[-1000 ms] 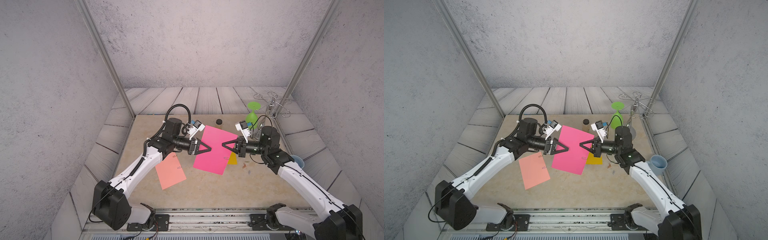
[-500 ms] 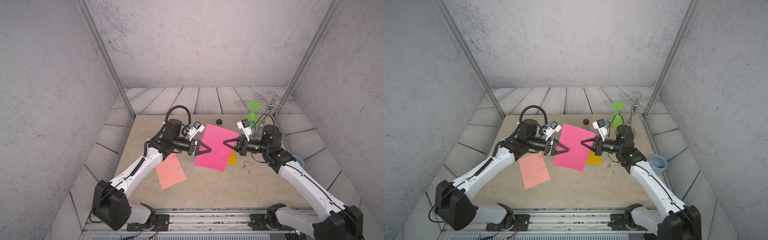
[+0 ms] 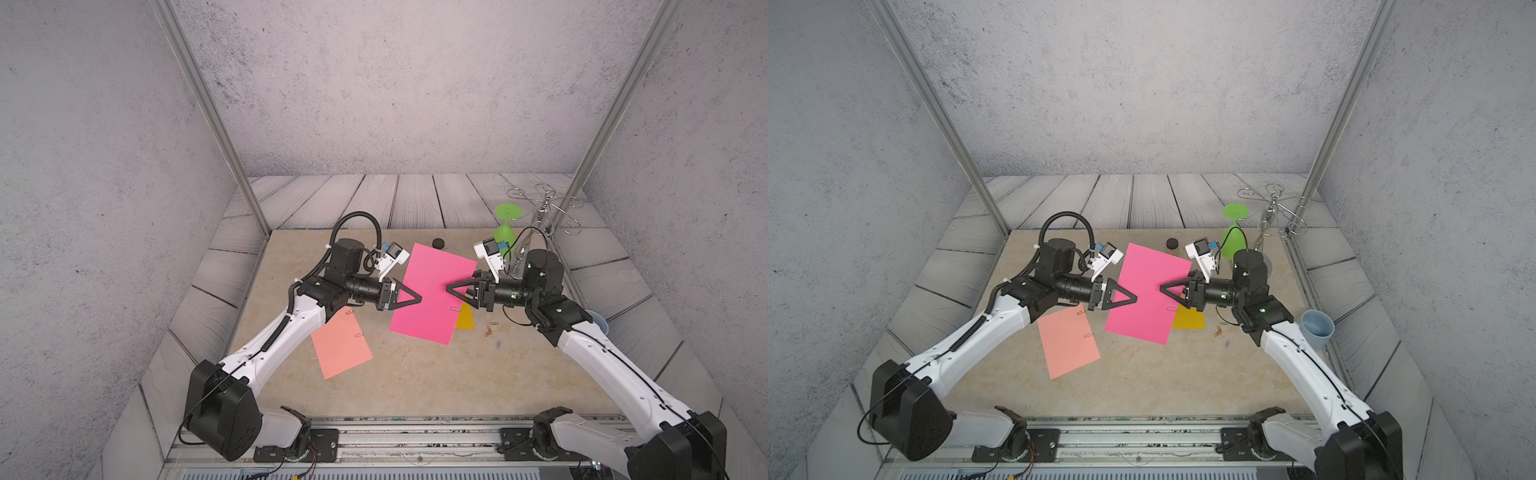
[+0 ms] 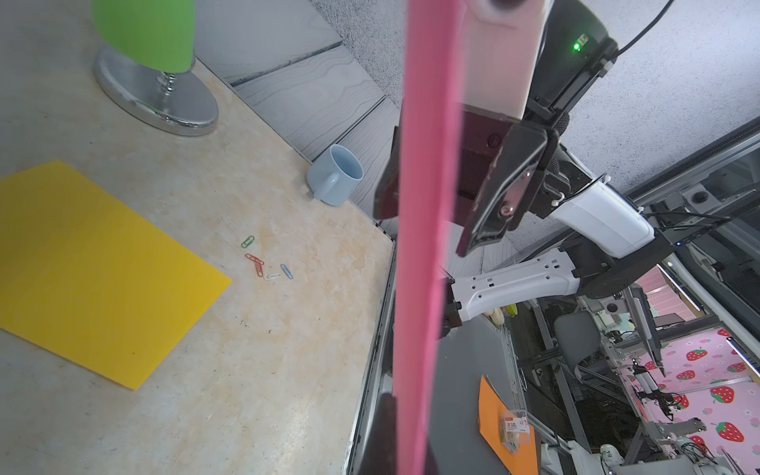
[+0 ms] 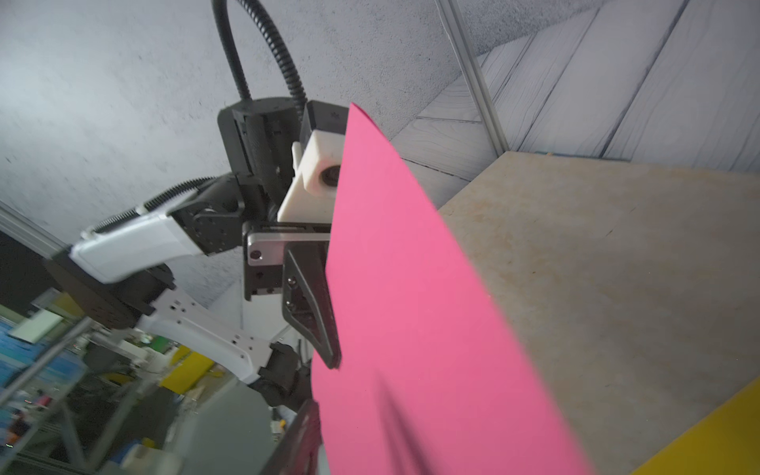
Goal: Unclip the paperclips from the documents
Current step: Adjust the document, then remove the paper clip from the document.
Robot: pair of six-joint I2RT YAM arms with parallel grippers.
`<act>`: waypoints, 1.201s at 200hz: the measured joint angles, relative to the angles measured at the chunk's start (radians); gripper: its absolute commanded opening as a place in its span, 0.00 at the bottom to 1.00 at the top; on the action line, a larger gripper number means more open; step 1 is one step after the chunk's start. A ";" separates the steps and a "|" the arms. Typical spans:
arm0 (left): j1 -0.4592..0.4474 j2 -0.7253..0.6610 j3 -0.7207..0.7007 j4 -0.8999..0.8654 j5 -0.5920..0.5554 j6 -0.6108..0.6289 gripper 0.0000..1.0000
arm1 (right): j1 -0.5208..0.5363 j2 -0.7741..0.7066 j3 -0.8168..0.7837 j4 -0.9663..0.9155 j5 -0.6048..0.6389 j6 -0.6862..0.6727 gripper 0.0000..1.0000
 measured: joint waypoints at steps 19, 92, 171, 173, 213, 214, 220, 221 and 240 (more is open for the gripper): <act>0.000 -0.006 0.000 0.003 -0.003 0.001 0.00 | 0.000 -0.002 -0.012 -0.014 -0.008 -0.008 0.57; 0.000 -0.022 0.009 -0.009 -0.011 0.020 0.00 | 0.000 -0.019 -0.093 -0.029 -0.090 0.008 0.49; 0.002 -0.022 0.024 -0.061 -0.029 0.057 0.00 | 0.000 -0.045 -0.097 -0.031 -0.117 0.020 0.24; 0.002 -0.022 0.024 -0.062 -0.029 0.058 0.00 | 0.000 -0.045 -0.097 -0.031 -0.117 0.021 0.24; 0.007 -0.022 0.025 -0.072 -0.032 0.064 0.00 | 0.000 -0.045 -0.098 -0.041 -0.117 0.019 0.19; 0.007 -0.022 0.025 -0.072 -0.032 0.064 0.00 | 0.000 -0.045 -0.098 -0.042 -0.117 0.019 0.19; 0.007 -0.022 0.025 -0.072 -0.033 0.064 0.00 | 0.000 -0.045 -0.098 -0.044 -0.117 0.019 0.18; 0.007 -0.022 0.025 -0.072 -0.033 0.064 0.00 | 0.000 -0.045 -0.098 -0.045 -0.117 0.019 0.18; 0.008 -0.023 0.025 -0.072 -0.034 0.064 0.00 | 0.000 -0.045 -0.100 -0.047 -0.117 0.019 0.18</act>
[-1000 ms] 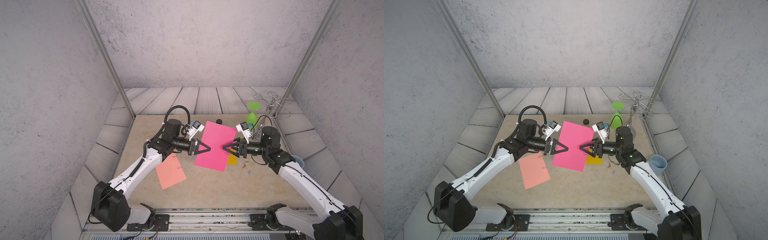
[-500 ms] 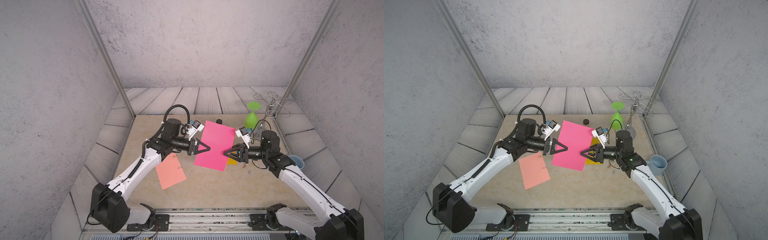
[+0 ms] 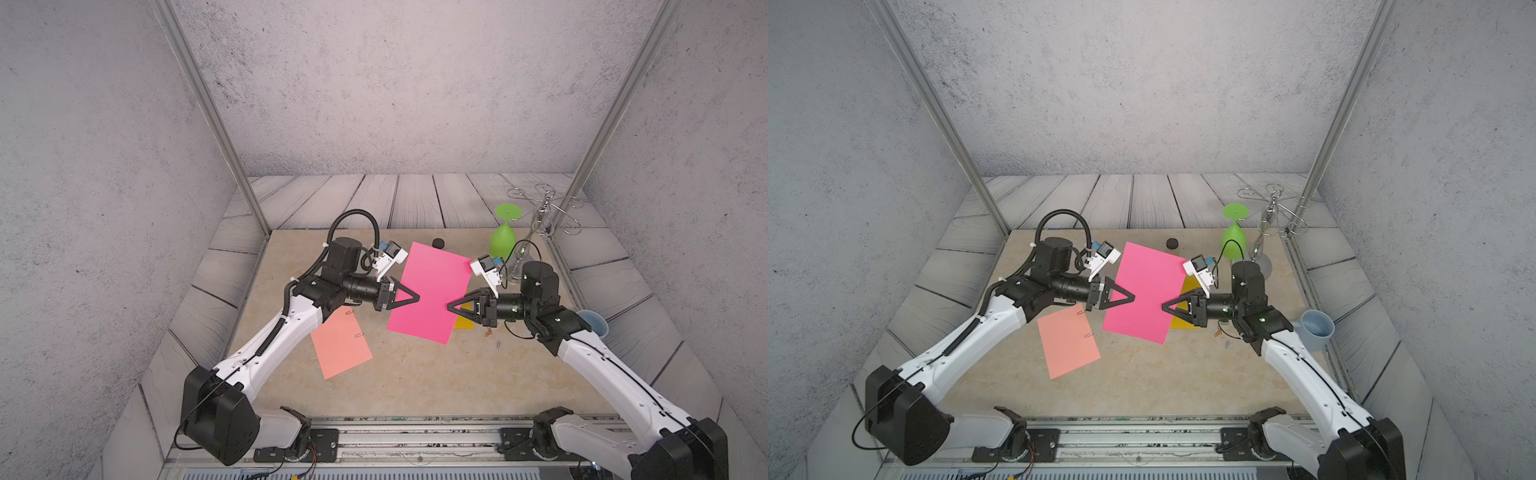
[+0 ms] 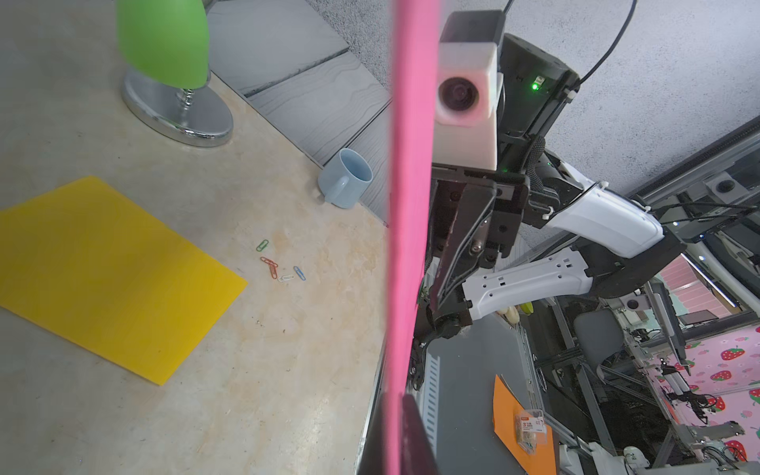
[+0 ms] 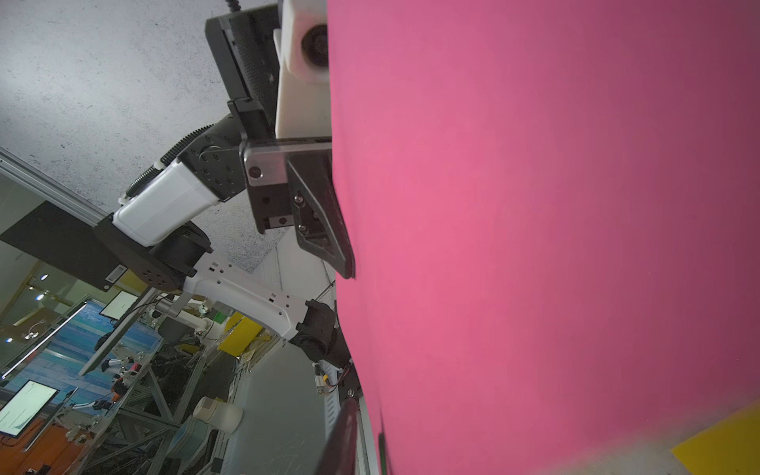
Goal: Unclip the paperclips from the documents
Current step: Remove the paper clip from the document.
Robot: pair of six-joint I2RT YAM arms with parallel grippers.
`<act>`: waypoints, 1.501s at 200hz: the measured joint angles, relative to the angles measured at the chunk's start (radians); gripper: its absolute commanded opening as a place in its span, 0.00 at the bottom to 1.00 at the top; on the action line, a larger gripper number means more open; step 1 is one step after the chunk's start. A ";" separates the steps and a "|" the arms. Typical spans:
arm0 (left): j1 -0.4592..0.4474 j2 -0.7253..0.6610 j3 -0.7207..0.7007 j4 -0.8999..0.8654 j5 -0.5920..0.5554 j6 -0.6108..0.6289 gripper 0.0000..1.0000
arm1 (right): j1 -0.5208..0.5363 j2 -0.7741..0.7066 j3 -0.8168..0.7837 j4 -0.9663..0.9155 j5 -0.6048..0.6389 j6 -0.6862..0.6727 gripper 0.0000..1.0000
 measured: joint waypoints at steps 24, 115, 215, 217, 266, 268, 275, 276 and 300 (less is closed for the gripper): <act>0.003 -0.003 0.000 0.000 0.000 0.000 0.00 | 0.000 0.000 -0.005 -0.002 0.000 0.000 0.19; 0.010 -0.006 0.000 -0.001 0.000 0.004 0.00 | -0.001 0.000 -0.015 -0.013 0.008 -0.006 0.20; 0.012 -0.019 0.000 -0.009 0.000 0.023 0.00 | -0.011 0.000 -0.015 0.001 0.009 0.009 0.07; 0.012 -0.019 0.000 -0.009 0.000 0.023 0.00 | -0.011 0.000 -0.015 0.001 0.009 0.008 0.06; 0.013 -0.019 0.000 -0.011 0.000 0.023 0.00 | -0.011 0.000 -0.015 0.001 0.009 0.010 0.02; 0.013 -0.019 0.000 -0.011 -0.001 0.023 0.00 | -0.011 0.000 -0.015 0.001 0.009 0.010 0.02; 0.013 -0.019 0.000 -0.011 -0.001 0.023 0.00 | -0.011 0.000 -0.015 0.001 0.009 0.010 0.02; 0.013 -0.019 0.000 -0.011 -0.001 0.023 0.00 | -0.011 0.000 -0.015 0.001 0.009 0.010 0.02; 0.013 -0.020 0.000 -0.013 -0.001 0.025 0.00 | -0.012 0.000 -0.015 -0.001 0.010 0.009 0.03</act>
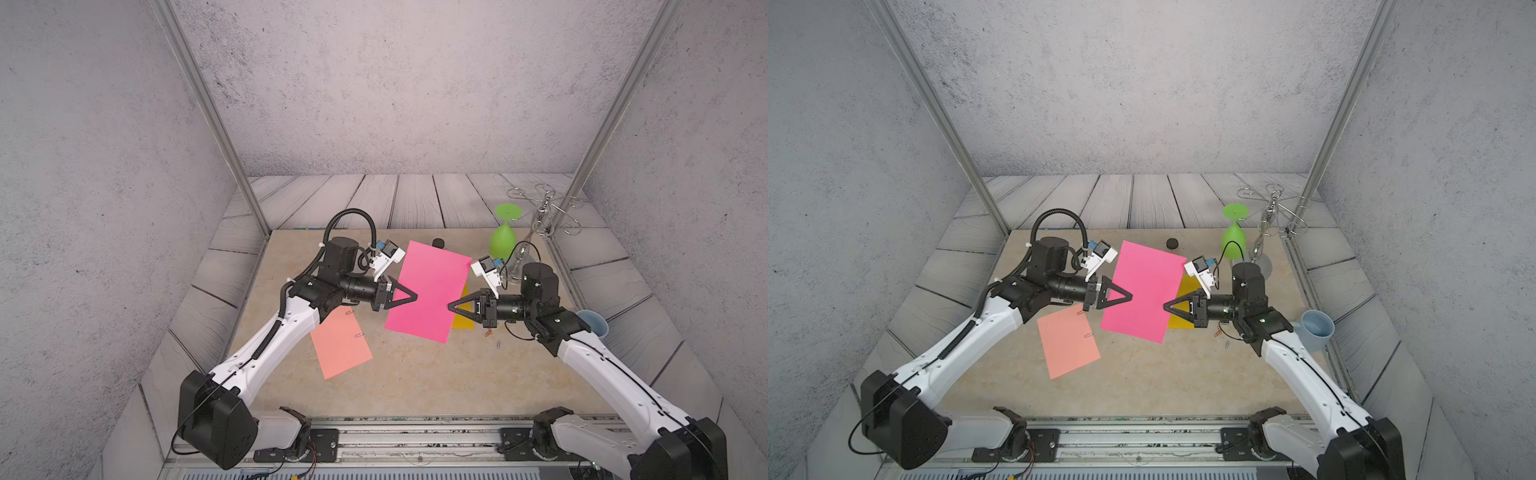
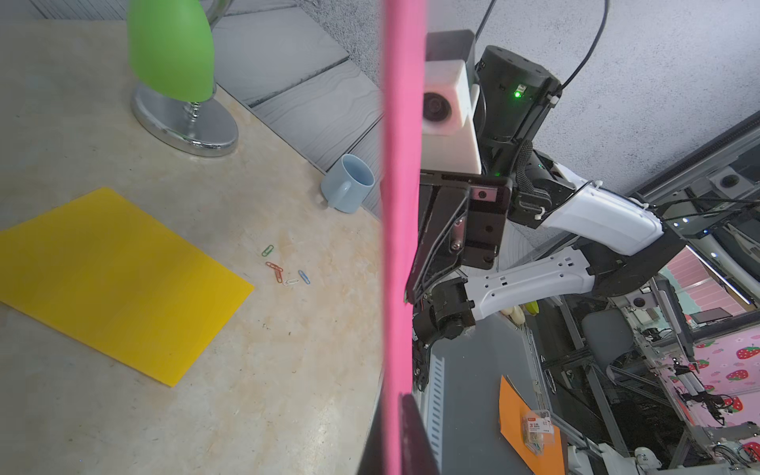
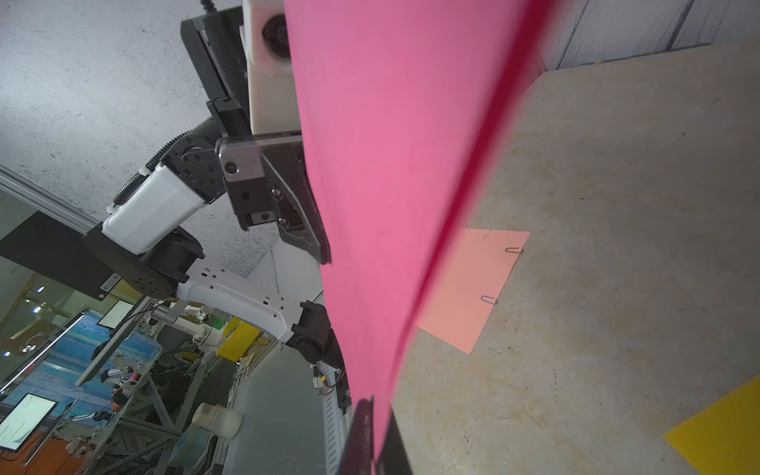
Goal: Unclip the paperclips from the documents
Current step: Remove the paper clip from the document.
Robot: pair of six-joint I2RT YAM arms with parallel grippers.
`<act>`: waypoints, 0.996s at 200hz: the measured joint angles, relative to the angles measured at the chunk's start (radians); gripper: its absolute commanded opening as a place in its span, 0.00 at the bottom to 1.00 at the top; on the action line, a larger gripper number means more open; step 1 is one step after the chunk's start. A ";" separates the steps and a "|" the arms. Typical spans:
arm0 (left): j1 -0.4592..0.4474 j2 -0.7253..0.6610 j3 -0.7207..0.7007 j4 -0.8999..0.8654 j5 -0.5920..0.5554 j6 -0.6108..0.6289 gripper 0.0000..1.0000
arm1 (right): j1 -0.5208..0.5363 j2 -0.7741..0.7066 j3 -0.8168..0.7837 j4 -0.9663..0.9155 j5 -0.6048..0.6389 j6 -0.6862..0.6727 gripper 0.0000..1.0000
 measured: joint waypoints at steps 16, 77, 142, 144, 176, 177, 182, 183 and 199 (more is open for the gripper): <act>0.000 0.000 0.000 -0.002 0.000 0.001 0.00 | 0.000 0.000 0.000 -0.005 0.002 -0.003 0.03; 0.000 0.000 0.000 -0.003 0.000 0.001 0.00 | -0.003 0.000 0.000 -0.006 0.003 -0.008 0.03; 0.000 0.000 0.000 -0.003 0.000 0.001 0.00 | -0.006 -0.012 0.000 -0.013 0.003 -0.014 0.04; 0.000 0.000 0.000 -0.003 0.000 0.001 0.00 | -0.006 -0.012 0.000 -0.013 0.002 -0.015 0.04; 0.000 0.000 0.000 -0.003 0.000 0.001 0.00 | -0.007 -0.012 0.000 -0.014 0.003 -0.022 0.04; 0.000 0.000 0.000 -0.003 0.000 0.001 0.00 | -0.007 -0.012 0.000 -0.014 0.002 -0.022 0.04; 0.000 0.000 0.000 -0.003 0.000 0.001 0.00 | -0.007 -0.012 0.000 -0.016 0.002 -0.023 0.04; 0.000 0.000 0.000 -0.003 0.000 0.001 0.00 | -0.007 -0.012 0.000 -0.016 0.002 -0.024 0.04; 0.000 0.000 0.000 -0.003 0.000 0.001 0.00 | -0.008 -0.012 0.000 -0.018 0.002 -0.028 0.04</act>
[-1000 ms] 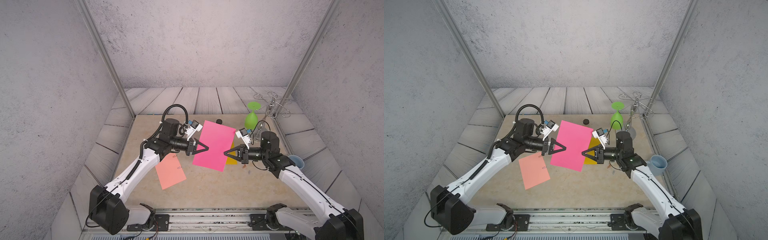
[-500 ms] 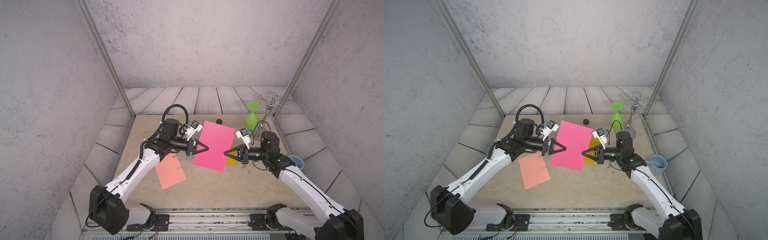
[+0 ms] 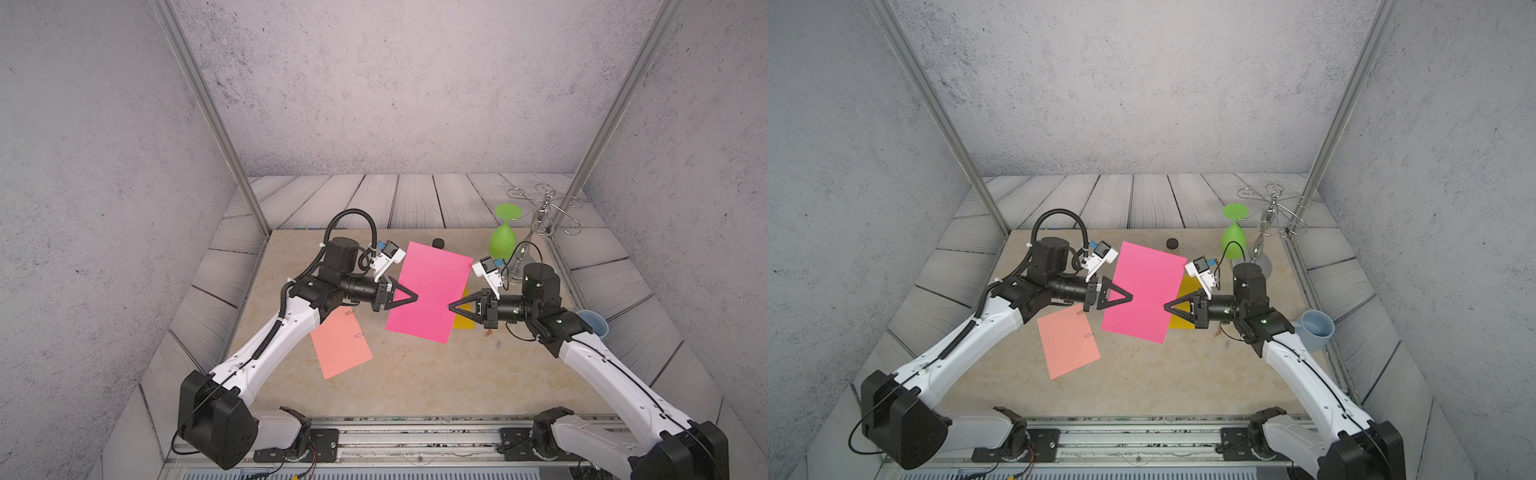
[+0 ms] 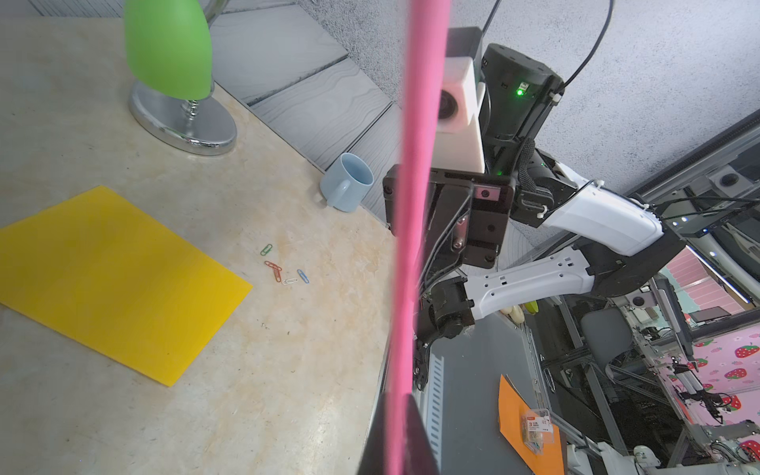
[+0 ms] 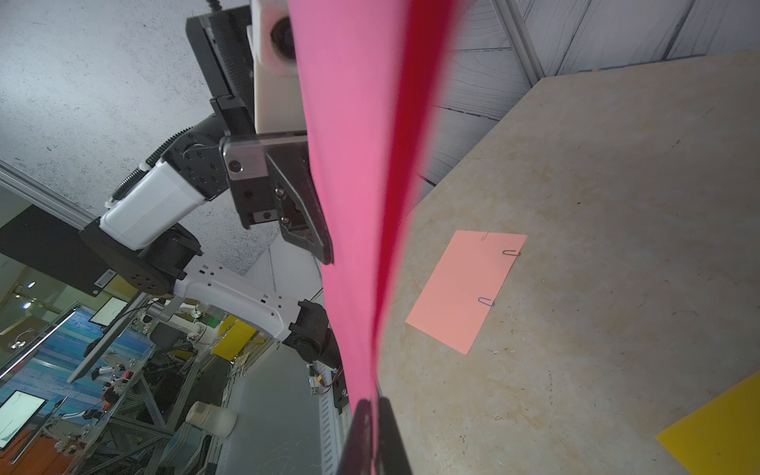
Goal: Unclip the paperclips from the documents
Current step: Remove the paper clip from the document.
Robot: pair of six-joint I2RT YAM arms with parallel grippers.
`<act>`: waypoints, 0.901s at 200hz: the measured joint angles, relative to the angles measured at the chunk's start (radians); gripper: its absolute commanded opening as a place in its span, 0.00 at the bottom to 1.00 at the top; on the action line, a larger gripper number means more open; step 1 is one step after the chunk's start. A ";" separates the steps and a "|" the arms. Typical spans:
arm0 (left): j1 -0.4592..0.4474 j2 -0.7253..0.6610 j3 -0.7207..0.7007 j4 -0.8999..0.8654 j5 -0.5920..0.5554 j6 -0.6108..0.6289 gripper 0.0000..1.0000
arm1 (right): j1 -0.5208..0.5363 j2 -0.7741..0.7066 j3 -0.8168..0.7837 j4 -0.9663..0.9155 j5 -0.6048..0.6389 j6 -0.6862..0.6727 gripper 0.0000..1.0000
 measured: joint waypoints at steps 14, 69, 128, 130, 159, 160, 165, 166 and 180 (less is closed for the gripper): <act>0.000 0.000 0.000 0.000 0.000 0.000 0.00 | 0.000 0.000 0.000 -0.002 0.000 -0.002 0.04; 0.000 0.000 0.000 -0.003 0.000 0.000 0.00 | -0.003 0.000 0.000 -0.004 0.000 -0.006 0.05; 0.000 0.000 0.000 -0.006 0.001 0.000 0.00 | -0.007 0.000 0.000 -0.006 -0.001 -0.011 0.05; 0.000 0.000 0.000 -0.006 0.001 0.000 0.00 | -0.007 0.000 0.000 -0.006 -0.001 -0.011 0.05; 0.000 0.000 0.000 -0.006 0.001 0.000 0.00 | -0.009 0.000 0.000 -0.006 -0.005 -0.013 0.06; 0.000 0.000 0.000 -0.006 0.000 0.000 0.00 | -0.009 0.000 0.000 -0.006 -0.004 -0.013 0.06; 0.000 0.000 0.000 -0.006 0.001 0.000 0.00 | -0.009 0.000 0.000 -0.006 -0.005 -0.013 0.06; 0.000 0.000 0.000 -0.006 0.001 0.000 0.00 | -0.009 0.000 0.000 -0.006 -0.005 -0.013 0.06; -0.001 0.000 0.000 -0.006 0.001 0.000 0.00 | -0.009 0.000 0.000 -0.006 -0.005 -0.013 0.06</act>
